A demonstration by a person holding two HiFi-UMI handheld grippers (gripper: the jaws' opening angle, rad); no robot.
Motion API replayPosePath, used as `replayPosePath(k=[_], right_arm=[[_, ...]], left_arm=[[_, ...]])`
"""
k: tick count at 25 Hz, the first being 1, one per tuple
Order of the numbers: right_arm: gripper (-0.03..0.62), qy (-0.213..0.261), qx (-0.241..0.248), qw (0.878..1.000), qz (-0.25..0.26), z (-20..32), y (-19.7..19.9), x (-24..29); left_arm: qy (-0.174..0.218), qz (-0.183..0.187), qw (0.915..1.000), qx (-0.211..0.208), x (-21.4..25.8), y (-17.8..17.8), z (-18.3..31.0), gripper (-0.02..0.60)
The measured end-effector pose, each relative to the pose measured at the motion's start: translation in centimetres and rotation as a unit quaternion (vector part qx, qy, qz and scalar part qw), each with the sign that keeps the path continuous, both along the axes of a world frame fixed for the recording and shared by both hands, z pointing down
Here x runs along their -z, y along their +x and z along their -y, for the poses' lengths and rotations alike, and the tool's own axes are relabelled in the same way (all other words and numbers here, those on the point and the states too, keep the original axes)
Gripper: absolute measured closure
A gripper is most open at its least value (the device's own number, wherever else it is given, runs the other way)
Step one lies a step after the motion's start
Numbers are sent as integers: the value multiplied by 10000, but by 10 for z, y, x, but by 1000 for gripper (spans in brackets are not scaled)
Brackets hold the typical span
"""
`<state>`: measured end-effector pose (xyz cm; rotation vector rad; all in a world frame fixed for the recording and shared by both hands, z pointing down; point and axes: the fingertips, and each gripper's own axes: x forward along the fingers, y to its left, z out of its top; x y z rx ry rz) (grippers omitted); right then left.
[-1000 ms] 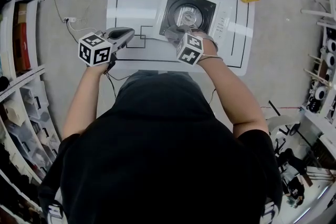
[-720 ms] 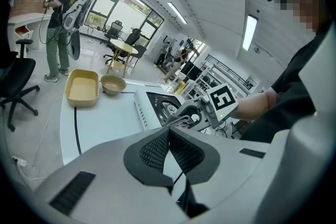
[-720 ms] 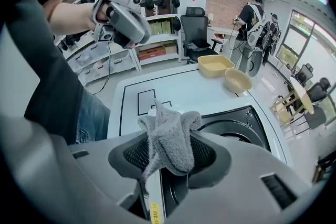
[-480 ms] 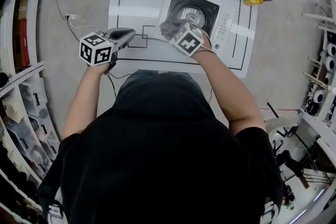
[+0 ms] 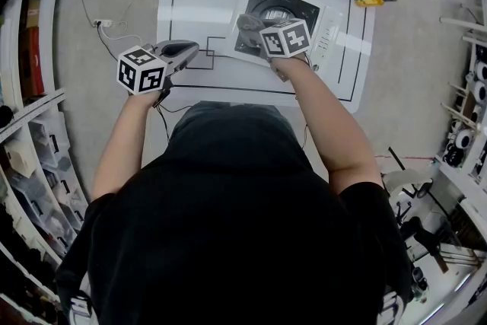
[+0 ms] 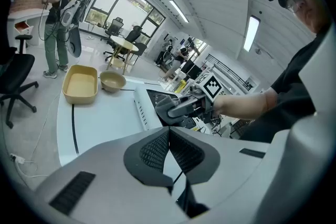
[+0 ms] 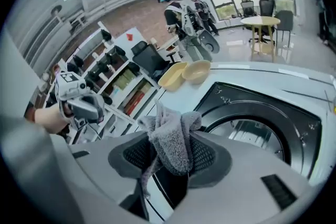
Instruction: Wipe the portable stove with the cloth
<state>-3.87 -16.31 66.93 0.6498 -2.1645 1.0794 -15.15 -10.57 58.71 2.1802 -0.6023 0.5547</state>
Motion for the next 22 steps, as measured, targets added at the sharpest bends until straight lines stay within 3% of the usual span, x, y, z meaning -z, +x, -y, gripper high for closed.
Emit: replayPosePath(k=[5, 14, 22], right_arm=[[390, -73, -489, 9986, 159, 28, 7, 2], [390, 332, -741, 9966, -158, 82, 24, 4], [390, 923, -357, 9926, -705, 120, 35, 6]], left_arm=[[-15, 1, 10000, -29, -1, 2, 1, 558], [-97, 5, 9999, -52, -6, 3, 5, 558], [-155, 4, 9999, -71, -11, 7, 14, 558]])
